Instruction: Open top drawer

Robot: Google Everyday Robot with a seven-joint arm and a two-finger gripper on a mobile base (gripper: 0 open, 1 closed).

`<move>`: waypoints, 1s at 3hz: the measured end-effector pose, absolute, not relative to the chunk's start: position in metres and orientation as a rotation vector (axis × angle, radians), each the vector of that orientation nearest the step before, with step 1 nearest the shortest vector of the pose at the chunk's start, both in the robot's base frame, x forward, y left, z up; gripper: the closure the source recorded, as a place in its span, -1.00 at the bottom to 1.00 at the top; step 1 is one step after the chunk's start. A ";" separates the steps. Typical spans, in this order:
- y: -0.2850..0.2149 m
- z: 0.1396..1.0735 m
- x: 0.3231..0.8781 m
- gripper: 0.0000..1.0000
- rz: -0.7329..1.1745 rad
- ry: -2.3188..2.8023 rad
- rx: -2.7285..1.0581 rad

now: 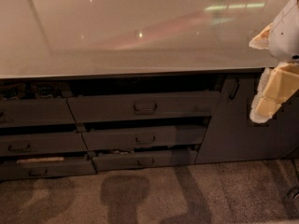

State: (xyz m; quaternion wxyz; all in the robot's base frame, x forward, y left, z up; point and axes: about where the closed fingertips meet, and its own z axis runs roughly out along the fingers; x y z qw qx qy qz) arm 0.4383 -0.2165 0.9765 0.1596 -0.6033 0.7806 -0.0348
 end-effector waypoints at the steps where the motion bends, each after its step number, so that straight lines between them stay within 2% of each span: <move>1: -0.216 0.977 0.439 -1.00 -0.100 2.230 -1.724; 2: -0.205 0.972 0.446 -1.00 0.006 2.174 -1.777; 3: -0.205 0.972 0.447 -1.00 0.006 2.174 -1.777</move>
Offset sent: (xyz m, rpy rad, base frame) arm 0.0126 0.0228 -0.0172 0.1382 0.1265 0.1671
